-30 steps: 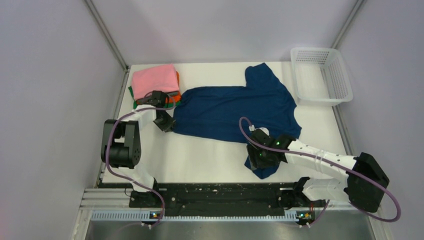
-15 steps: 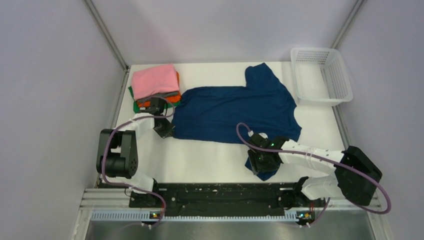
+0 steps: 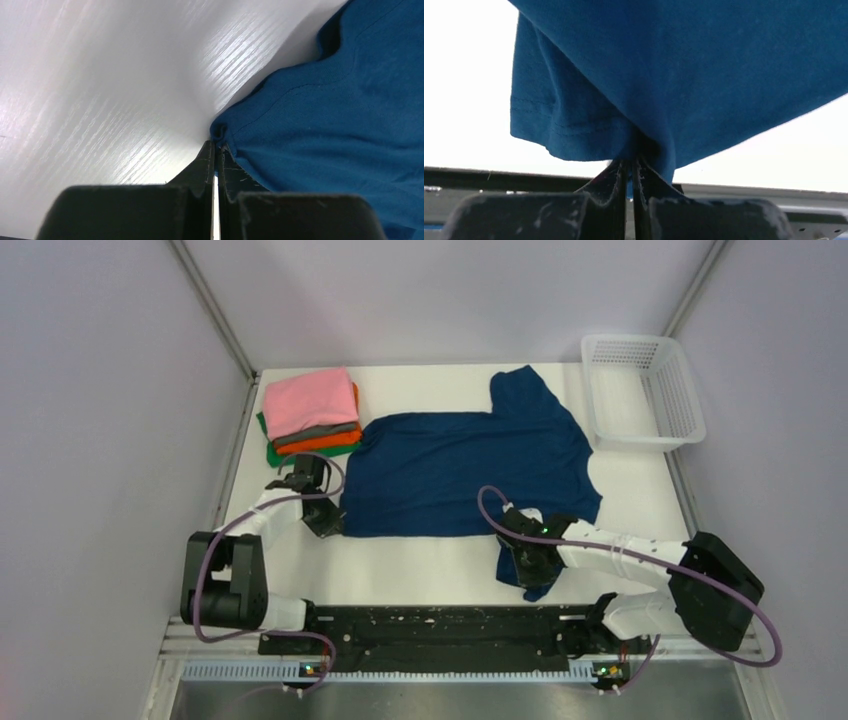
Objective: Fold and stack the t-shirts
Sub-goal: Fold the flattened tshirt in 1/3 of the way
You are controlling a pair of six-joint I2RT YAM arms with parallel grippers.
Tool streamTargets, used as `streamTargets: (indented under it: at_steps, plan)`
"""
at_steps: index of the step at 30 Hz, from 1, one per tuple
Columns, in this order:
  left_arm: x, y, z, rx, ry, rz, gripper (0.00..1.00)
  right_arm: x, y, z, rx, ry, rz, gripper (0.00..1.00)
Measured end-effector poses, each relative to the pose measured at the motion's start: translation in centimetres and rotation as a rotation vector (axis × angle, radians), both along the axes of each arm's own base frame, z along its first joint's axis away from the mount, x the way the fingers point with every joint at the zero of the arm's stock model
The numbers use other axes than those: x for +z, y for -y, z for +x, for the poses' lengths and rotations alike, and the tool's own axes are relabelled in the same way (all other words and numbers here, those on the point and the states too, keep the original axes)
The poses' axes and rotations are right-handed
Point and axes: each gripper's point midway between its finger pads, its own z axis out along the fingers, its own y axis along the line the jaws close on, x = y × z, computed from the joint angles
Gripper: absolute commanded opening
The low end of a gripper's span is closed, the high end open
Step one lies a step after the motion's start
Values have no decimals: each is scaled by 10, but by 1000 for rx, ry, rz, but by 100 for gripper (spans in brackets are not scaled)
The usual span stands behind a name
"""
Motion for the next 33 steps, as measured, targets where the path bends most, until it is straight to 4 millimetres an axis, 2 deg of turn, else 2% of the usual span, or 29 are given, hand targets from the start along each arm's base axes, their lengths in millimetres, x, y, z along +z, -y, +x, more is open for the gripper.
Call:
streamTargets:
  at_steps: [3, 6, 11, 15, 20, 24, 28, 31, 33]
  plan:
    - [2, 0, -7, 0, -3, -1, 0, 2, 0, -7, -33, 3, 17, 0]
    - [8, 0, -12, 1, 2, -3, 0, 7, -2, -31, -28, -48, 49, 0]
    - [22, -1, -25, 8, 25, -10, 0, 37, -11, -73, -16, -145, 180, 0]
    - [30, 0, -55, 34, 13, -33, 0, 66, -12, -101, -21, -224, 246, 0]
    - [35, 0, -96, 83, -37, -53, 0, 80, -3, -126, -24, -315, 245, 0]
    - [39, 3, -114, 93, -37, -82, 0, 79, 2, -129, -32, -333, 209, 0]
    - [42, 10, -113, 81, -42, -121, 0, 79, 4, -118, -58, -295, 184, 0]
    - [51, 17, -97, 67, -36, -151, 0, 79, 4, -91, -128, -233, 180, 0]
    - [62, 21, -75, 54, 5, -168, 0, 82, 5, -72, -155, -188, 174, 0]
